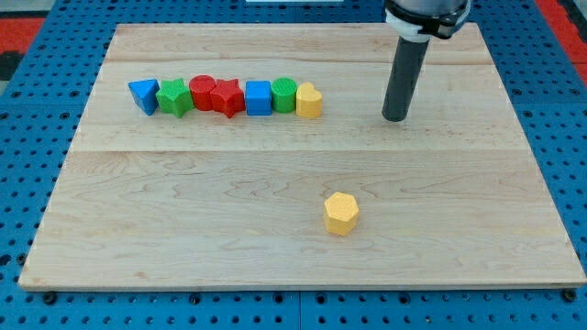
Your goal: Push the green circle down and left a bit
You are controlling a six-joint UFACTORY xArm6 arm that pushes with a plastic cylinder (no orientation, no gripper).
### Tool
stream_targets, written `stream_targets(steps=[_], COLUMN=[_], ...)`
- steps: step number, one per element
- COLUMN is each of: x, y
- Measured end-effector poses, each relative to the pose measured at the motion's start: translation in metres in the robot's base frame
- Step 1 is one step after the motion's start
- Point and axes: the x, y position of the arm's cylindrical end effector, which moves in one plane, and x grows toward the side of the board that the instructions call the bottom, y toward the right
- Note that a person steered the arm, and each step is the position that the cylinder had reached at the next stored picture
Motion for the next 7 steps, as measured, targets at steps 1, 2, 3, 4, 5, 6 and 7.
stream_targets(steps=[1, 2, 3, 4, 5, 6, 7], x=[-0.024, -0.035, -0.067, -0.059, -0.022, 0.008, 0.032], y=[-0.025, -0.071, -0.084, -0.135, -0.142, -0.142, -0.142])
